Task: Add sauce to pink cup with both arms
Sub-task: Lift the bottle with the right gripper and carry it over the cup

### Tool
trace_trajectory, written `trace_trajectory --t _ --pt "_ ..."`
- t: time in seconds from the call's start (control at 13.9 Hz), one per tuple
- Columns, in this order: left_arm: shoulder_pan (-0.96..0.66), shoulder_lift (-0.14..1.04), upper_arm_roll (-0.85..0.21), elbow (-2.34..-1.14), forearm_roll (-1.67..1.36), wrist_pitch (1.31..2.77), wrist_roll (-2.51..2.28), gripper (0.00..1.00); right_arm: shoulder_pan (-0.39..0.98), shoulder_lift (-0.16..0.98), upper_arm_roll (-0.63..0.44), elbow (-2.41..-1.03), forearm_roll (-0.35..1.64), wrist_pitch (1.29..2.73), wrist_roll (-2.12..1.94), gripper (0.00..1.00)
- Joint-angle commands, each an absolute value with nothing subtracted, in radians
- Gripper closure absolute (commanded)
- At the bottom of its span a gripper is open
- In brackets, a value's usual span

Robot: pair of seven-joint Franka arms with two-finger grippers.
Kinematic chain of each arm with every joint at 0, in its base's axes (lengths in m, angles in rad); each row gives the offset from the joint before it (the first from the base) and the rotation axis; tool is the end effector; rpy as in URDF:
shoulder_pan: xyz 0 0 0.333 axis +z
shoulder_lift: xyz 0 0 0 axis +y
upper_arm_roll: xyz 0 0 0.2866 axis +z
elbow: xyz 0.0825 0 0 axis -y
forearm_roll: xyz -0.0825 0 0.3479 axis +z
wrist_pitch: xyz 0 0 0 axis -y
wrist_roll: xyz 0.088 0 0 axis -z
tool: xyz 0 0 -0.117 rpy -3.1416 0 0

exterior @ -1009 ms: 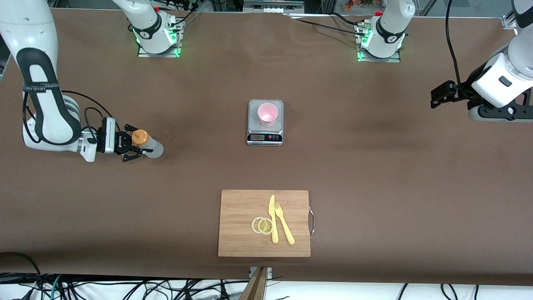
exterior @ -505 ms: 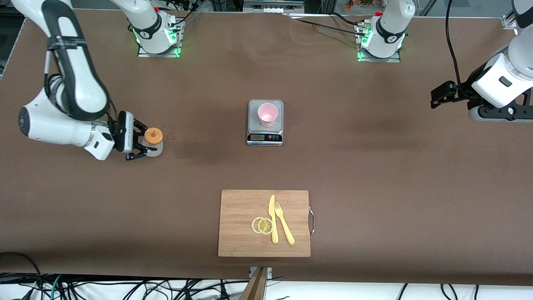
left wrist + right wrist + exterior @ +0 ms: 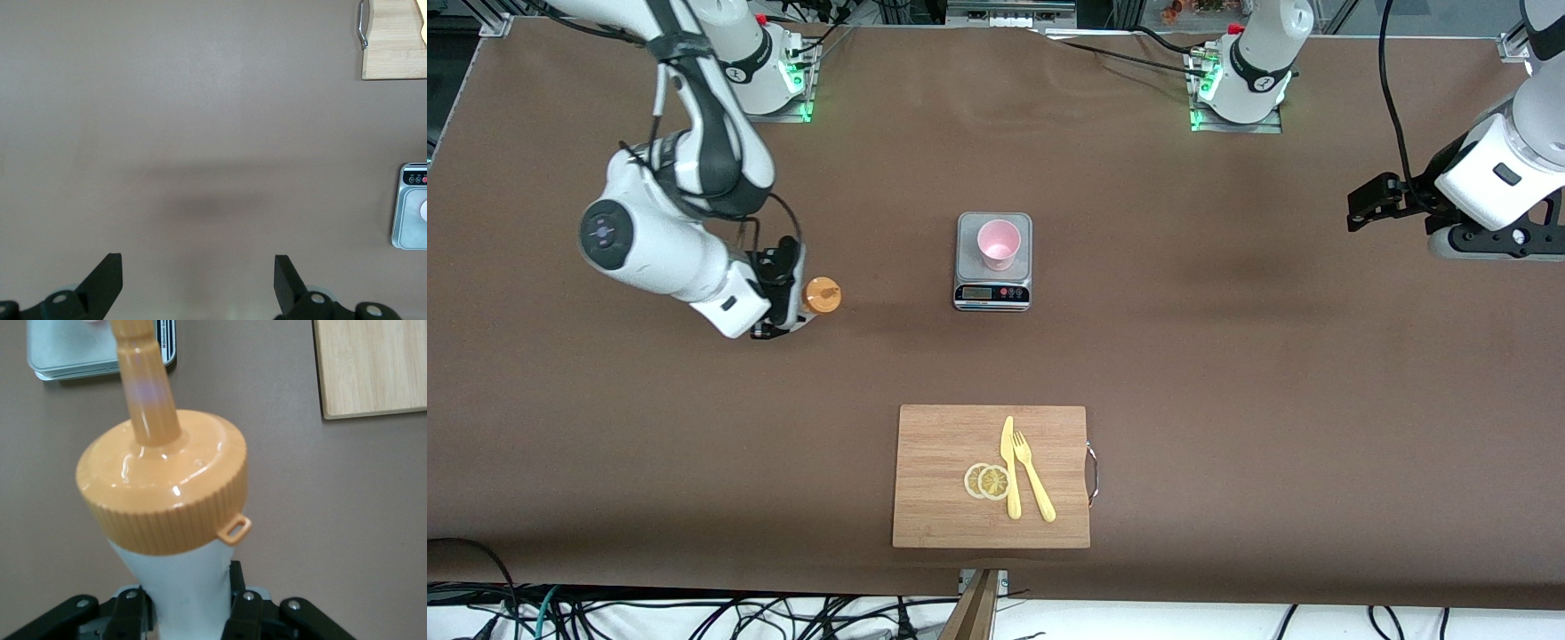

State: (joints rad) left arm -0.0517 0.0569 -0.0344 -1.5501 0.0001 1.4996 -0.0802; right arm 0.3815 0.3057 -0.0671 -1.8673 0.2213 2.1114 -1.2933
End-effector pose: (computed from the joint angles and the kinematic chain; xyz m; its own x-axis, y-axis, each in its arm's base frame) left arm 0.5224 -0.0446 0.5586 0.9942 -0.0056 -0.1070 -0.0063 -1.0000 -0.0067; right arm 0.5470 0.1924 0.3314 0.0872 0.9868 0.1362 0.9912 -0.0724 -0.1105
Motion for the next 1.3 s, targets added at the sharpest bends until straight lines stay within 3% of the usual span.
trace_trajectory --t 0.0,0.43,0.86,1.23 --pt "-0.051 0.069 -0.040 -1.522 0.023 1.480 -0.092 0.00 0.480 0.291 -0.078 -1.859 0.092 2.086 -1.105 0.93" --pt "-0.055 0.069 -0.040 -1.522 0.023 1.482 -0.092 0.00 0.699 0.310 -0.080 -1.786 -0.100 1.895 -0.729 0.93" --pt "-0.055 0.071 -0.040 -1.522 0.023 1.482 -0.092 0.00 0.765 0.406 -0.072 -1.669 -0.136 1.694 -0.614 0.93" --pt "-0.055 0.071 -0.040 -1.522 0.023 1.482 -0.092 0.00 0.798 0.460 -0.072 -1.637 -0.150 1.674 -0.581 0.93"
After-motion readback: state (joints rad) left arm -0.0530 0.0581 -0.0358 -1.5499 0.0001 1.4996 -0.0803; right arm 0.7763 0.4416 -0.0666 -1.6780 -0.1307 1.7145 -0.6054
